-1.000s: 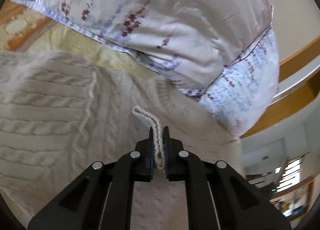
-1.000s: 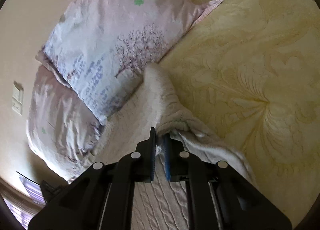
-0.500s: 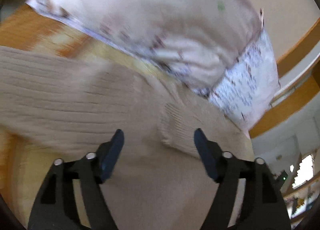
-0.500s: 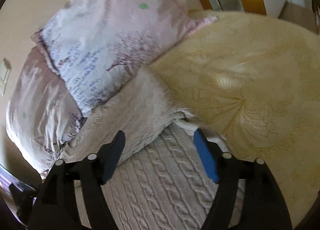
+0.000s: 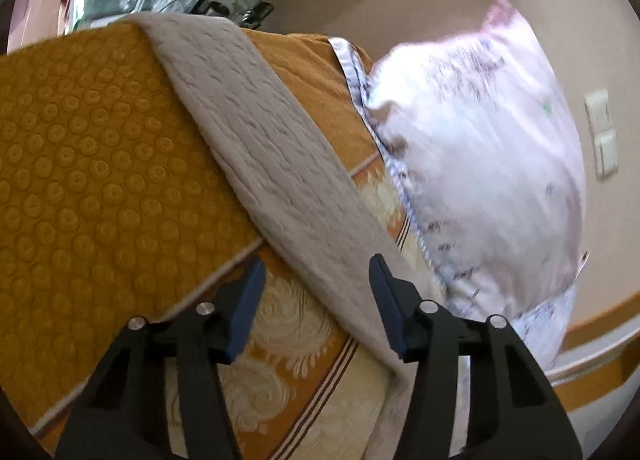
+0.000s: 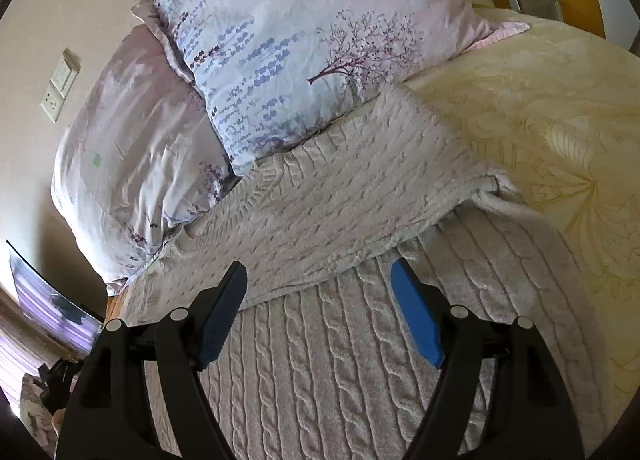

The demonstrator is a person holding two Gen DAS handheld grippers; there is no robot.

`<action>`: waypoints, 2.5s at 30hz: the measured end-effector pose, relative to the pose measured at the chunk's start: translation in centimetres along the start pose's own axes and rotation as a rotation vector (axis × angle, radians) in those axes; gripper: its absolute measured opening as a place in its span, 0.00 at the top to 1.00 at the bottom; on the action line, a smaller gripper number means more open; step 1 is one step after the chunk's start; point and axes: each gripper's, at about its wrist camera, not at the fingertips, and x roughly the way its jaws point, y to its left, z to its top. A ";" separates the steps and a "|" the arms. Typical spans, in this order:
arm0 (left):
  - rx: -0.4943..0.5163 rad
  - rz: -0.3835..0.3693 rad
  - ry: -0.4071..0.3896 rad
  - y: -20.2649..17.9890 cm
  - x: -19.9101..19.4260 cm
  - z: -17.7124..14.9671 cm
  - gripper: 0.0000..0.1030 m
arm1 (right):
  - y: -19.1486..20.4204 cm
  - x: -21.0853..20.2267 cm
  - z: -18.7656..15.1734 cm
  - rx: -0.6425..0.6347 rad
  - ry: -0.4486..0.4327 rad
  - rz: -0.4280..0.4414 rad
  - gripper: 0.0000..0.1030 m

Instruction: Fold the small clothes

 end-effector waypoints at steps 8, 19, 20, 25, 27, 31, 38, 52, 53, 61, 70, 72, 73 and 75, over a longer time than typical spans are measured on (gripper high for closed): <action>-0.145 -0.026 -0.054 1.8 0.0 3.2 0.58 | 0.1 0.3 -0.1 -0.009 0.019 0.018 0.26; -0.081 -0.020 -0.114 -0.3 -0.2 3.8 0.94 | -0.1 0.4 -0.1 -0.008 0.027 0.057 0.26; -0.056 -0.041 -0.117 -1.5 -0.4 3.5 0.94 | -0.1 0.4 -0.2 -0.008 0.026 0.061 0.26; 0.142 -0.180 -0.061 -10.1 0.1 -0.5 0.94 | -0.3 0.4 -0.2 -0.004 0.023 0.073 0.26; 0.228 -0.239 -0.008 -13.9 1.1 -3.2 0.94 | -0.3 0.3 -0.2 -0.002 0.019 0.079 0.26; 0.374 -0.324 0.131 -19.9 4.7 -10.2 0.94 | -0.4 0.1 -0.3 0.002 0.013 0.090 0.26; 0.565 -0.269 0.481 -23.1 12.7 -23.1 0.84 | 0.2 -0.5 0.5 -0.060 0.070 0.071 0.26; 0.382 -0.205 0.304 -14.2 7.7 -12.8 0.57 | 20.1 3.2 -1.7 -0.799 0.203 0.325 0.51; 0.364 -0.196 0.314 -13.7 8.0 -12.5 0.58 | 21.5 4.1 -2.7 -0.836 0.219 0.332 0.54; 0.253 -0.236 0.370 -10.3 9.0 -11.7 0.72 | 26.8 11.2 -9.4 -1.086 0.323 0.226 0.60; 0.281 -0.238 0.371 -10.2 9.1 -11.8 0.73 | 24.1 10.4 -6.2 -0.876 0.234 0.203 0.96; 0.281 -0.238 0.370 -10.2 9.1 -11.9 0.71 | 22.6 8.7 -4.1 -0.774 0.171 0.198 0.96; 0.282 -0.239 0.371 -10.3 9.1 -11.9 0.68 | 21.4 7.5 -2.9 -0.711 0.135 0.193 0.96; 0.293 -0.245 0.375 -10.6 9.0 -12.0 0.62 | 17.9 4.7 -0.5 -0.560 0.059 0.174 0.96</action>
